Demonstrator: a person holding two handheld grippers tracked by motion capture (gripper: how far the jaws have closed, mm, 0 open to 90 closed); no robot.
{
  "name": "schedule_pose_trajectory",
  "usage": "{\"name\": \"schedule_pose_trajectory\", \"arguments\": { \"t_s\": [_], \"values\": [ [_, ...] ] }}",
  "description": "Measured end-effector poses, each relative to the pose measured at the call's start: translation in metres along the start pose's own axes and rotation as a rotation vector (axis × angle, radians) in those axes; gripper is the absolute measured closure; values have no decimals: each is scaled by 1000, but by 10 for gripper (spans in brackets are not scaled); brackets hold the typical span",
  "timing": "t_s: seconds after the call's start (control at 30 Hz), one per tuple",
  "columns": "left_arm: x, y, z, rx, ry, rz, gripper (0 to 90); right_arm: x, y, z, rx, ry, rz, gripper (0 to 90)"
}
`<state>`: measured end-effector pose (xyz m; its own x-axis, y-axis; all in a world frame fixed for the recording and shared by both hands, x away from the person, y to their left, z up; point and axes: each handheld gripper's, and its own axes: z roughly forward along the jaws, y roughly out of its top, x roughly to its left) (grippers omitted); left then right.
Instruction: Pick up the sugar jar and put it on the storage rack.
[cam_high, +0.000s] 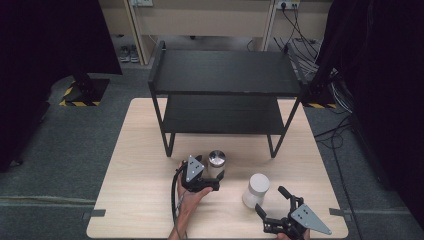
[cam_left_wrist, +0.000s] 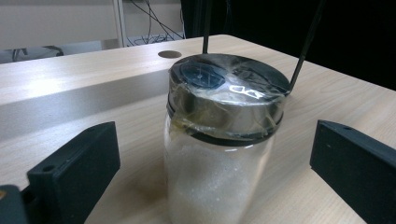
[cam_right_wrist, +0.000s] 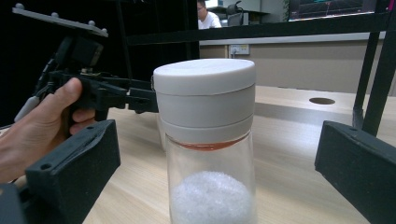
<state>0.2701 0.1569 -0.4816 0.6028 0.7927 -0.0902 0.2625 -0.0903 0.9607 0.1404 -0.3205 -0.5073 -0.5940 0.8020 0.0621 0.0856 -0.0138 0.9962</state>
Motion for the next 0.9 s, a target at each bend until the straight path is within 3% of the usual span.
{"name": "schedule_pose_trajectory", "arguments": {
  "t_s": [0.73, 0.9],
  "values": [
    [0, 9, 28, 68, -6, 24, 195, -1, 0, 0, 0, 3, 8, 3],
    [1, 9, 29, 66, -9, 32, 293, -1, 0, 0, 1, 1, 11, 3]
  ]
}}
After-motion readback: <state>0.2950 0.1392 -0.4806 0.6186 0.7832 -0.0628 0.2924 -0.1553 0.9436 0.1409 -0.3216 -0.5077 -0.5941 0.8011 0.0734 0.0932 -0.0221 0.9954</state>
